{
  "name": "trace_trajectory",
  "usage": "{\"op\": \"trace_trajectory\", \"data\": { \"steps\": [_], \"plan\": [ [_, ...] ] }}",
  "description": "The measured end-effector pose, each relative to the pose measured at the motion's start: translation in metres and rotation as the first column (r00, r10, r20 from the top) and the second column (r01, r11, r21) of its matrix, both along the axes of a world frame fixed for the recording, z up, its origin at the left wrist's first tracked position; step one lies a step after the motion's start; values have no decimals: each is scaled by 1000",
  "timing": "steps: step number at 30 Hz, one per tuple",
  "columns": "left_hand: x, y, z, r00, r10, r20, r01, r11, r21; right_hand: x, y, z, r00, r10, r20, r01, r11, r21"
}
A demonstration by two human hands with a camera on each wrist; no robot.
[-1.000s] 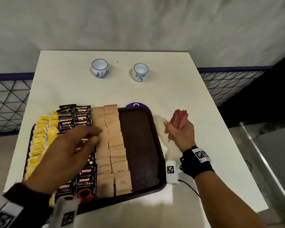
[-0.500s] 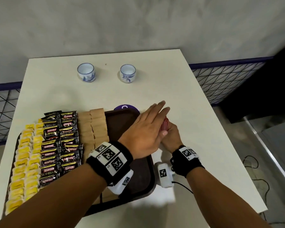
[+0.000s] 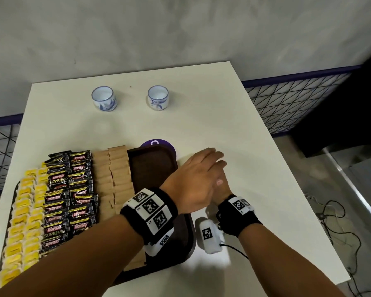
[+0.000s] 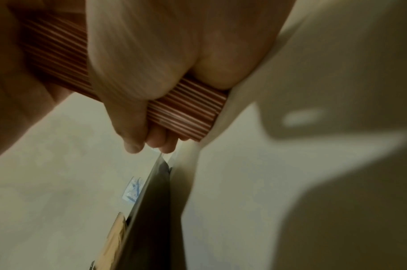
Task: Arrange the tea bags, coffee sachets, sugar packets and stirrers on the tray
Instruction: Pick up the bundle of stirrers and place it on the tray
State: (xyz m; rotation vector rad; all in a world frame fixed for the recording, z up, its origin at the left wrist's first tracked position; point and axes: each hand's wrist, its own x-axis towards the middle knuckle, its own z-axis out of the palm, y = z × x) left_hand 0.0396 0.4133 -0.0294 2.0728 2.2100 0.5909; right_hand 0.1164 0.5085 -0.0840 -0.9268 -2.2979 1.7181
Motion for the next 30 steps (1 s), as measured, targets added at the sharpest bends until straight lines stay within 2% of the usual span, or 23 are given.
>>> {"op": "trace_trajectory", "data": {
  "steps": [1,2,5,7,8,9,13,16,19,24,26,28,30],
  "plan": [
    [1,2,1,1000,-14,-18,14,1000,4,3,0,1,1000,11,11,-11,1000,18],
    [1,4,2,1000,-2,-18,2,1000,27,5,0,5,1000,-1,13,0,995,99],
    [-1,7,10,994,107,35,-110,988,107,2,-6,15,996,6,-92,18,967,255],
    [0,10,12,995,98,23,-100,991,90,2,-8,16,996,53,-74,-27,948,316],
    [0,12,12,996,83,13,-84,993,88,1,-7,12,996,67,-61,-37,915,402],
    [-1,14,12,996,83,21,-84,991,100,1,-7,11,995,83,-47,-57,912,407],
    [-3,18,10,990,129,52,-136,977,166,-1,-4,6,997,49,-55,-28,945,326],
    [-1,17,4,993,113,23,-115,982,148,-3,-5,3,994,91,-55,-62,915,398],
    [-3,21,4,985,151,79,-165,960,227,-3,-4,4,992,80,-102,-39,936,351],
    [6,25,-2,968,232,98,-246,955,168,0,-1,7,987,133,-95,-101,953,286],
    [5,30,4,950,264,166,-281,955,90,-1,-4,11,989,125,-82,-93,942,322],
    [-1,28,14,920,254,297,-272,962,18,-1,-7,15,990,84,-116,-49,958,281],
    [-12,16,26,869,238,434,-269,963,10,4,-6,24,992,-6,-126,18,995,96]
  ]
}}
